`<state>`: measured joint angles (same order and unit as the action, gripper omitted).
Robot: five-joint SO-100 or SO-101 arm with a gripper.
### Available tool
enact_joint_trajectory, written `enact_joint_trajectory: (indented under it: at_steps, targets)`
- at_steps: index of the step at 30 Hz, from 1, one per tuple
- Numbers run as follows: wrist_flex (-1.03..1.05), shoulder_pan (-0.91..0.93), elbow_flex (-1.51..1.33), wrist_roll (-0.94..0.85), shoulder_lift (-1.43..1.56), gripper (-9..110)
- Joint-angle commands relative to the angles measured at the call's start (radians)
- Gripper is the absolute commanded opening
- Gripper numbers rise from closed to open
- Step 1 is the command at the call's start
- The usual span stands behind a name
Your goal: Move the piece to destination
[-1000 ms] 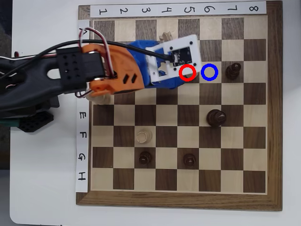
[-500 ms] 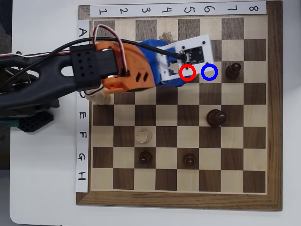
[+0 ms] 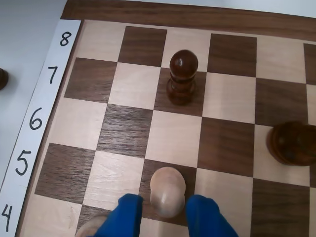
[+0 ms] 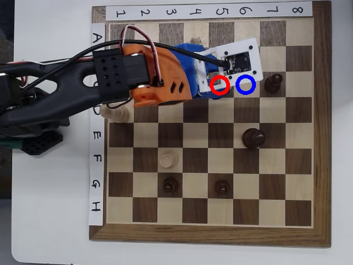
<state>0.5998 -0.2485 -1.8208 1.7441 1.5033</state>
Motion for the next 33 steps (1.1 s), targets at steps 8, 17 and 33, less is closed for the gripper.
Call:
enact_joint_trajectory:
  at_steps: [8,17,33]
  targets:
    - [0.044,0.005,0.219,0.377,-0.029,11]
    - [0.044,0.008,0.268,0.373,-0.066,12]
    - [0.058,0.009,0.29,0.382,-0.097,10]
